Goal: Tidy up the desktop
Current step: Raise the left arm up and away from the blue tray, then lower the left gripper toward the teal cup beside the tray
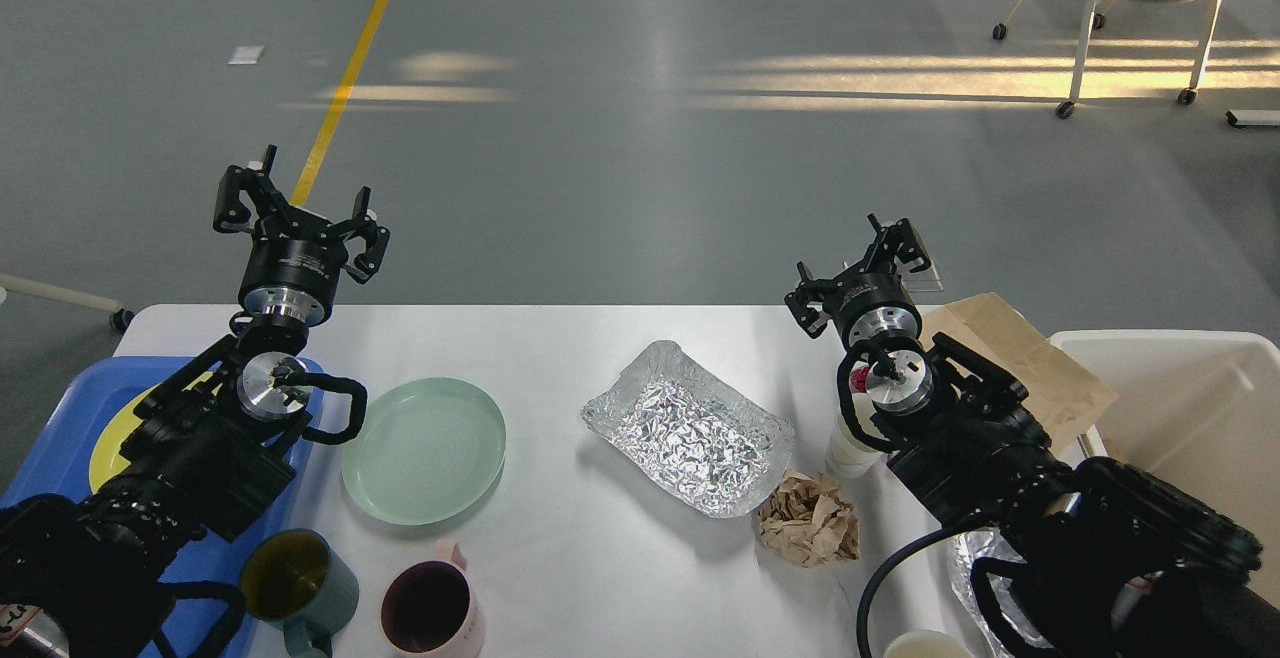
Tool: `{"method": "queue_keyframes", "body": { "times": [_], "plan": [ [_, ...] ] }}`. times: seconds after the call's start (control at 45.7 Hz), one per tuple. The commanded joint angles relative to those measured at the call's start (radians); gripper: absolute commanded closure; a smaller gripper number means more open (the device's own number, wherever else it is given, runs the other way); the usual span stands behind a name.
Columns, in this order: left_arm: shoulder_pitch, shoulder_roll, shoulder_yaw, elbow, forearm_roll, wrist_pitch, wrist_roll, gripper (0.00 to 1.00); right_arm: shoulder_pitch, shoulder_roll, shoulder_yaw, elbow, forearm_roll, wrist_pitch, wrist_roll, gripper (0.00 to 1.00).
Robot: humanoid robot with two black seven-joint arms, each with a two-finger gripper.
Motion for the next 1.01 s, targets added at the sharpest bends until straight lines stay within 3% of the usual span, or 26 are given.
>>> {"method": "queue_keyframes", "body": {
  "times": [0.0,0.328,0.547,0.81,0.985],
  "plan": [
    [-0.06,0.033,0.28,0.003,0.0,0.025,0.002,0.0,0.0,0.0,0.0,0.0,0.0,0.0,0.0,0.0],
    [-0.266,0.067,0.857,-0.011,0.007,-0.004,0.016,0.0,0.0,0.0,0.0,0.0,0.0,0.0,0.0,0.0],
    [-0.457,0.088,1.319,-0.044,0.008,-0.171,0.017,0.0,0.0,0.0,0.0,-0.001,0.0,0.0,0.0,0.0],
    [-0.632,0.192,1.56,-0.138,0.011,-0.423,0.017,0.0,0.0,0.0,0.0,0.0,0.0,0.0,0.0,0.0],
    [-0.78,0.225,1.762,-0.303,0.011,-0.428,0.017,0.0,0.0,0.0,0.0,0.0,0.0,0.0,0.0,0.0]
  ]
}}
